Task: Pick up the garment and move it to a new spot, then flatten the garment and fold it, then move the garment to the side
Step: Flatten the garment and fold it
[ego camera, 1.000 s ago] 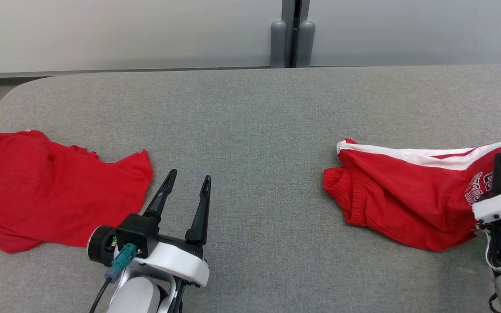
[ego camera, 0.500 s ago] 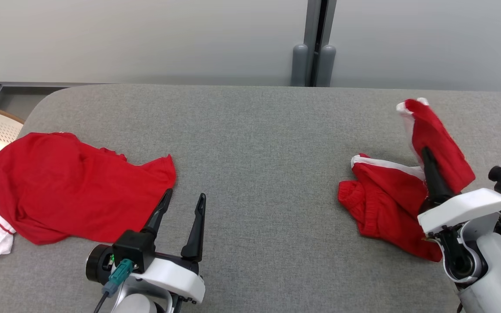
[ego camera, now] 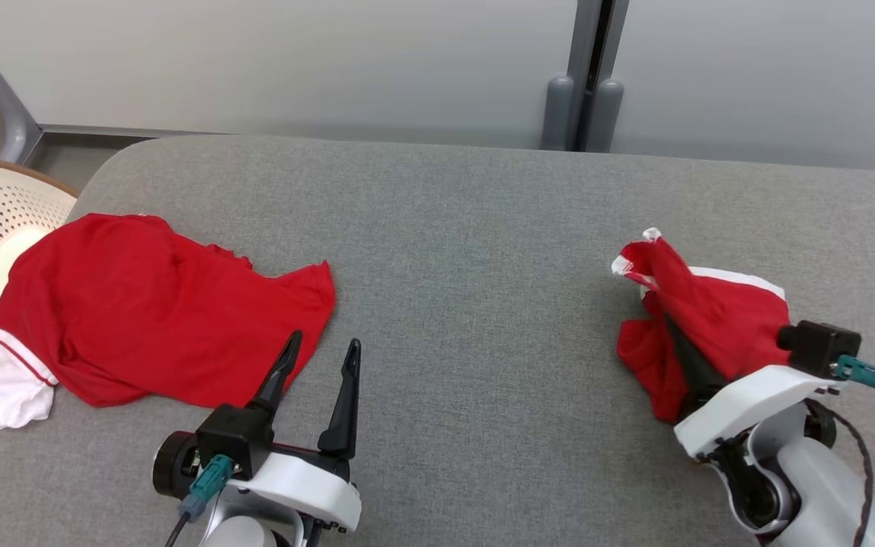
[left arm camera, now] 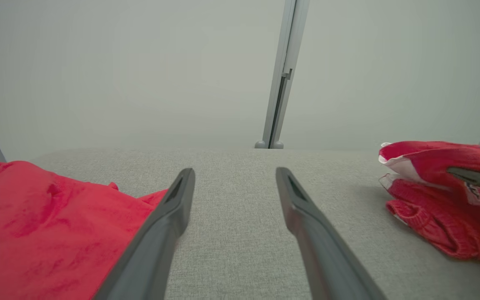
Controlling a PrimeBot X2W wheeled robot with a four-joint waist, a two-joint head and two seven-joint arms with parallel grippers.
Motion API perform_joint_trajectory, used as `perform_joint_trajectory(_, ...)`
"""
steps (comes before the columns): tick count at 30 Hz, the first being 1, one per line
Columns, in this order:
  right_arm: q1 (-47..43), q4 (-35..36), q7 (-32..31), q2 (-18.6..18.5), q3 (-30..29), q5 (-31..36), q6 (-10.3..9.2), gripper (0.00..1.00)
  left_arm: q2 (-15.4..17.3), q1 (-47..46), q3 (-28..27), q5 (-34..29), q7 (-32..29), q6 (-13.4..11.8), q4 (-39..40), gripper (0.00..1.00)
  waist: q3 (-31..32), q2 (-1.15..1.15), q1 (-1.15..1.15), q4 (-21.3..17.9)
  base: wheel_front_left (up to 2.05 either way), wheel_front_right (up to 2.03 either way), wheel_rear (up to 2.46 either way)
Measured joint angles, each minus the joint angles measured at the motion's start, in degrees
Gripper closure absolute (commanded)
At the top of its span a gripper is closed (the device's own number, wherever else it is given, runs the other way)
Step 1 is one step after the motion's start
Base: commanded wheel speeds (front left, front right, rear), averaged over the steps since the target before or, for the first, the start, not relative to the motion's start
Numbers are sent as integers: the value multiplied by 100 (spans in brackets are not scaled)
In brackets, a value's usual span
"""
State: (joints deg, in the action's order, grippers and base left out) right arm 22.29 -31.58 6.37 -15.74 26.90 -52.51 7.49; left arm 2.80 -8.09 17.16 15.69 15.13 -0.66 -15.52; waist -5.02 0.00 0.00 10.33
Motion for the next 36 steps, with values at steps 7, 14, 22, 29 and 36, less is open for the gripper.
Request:
perform_joint_trajectory(7,7,-59,-135,48,558,-131,0,0,0,9,60,76,0,-24,21,0,-95,0,0,62,0,0,0)
perform_joint_trajectory(14,104,-563,-445,134,1003,-292,0,0,-1,-17,162,123,0,-52,52,0,-229,0,0,81,0,0,0)
perform_joint_trajectory(22,373,-573,-24,24,1329,-261,0,0,-2,-73,100,120,0,-89,43,0,-275,0,0,-108,0,0,0)
perform_joint_trajectory(29,454,-431,781,-486,1180,515,0,0,1,-91,-73,119,1,-38,213,0,-214,0,0,-487,0,0,0)
perform_joint_trajectory(36,147,120,862,-499,-269,2123,0,0,-1,-87,-350,111,1,-205,409,0,-172,0,0,-957,0,0,0)
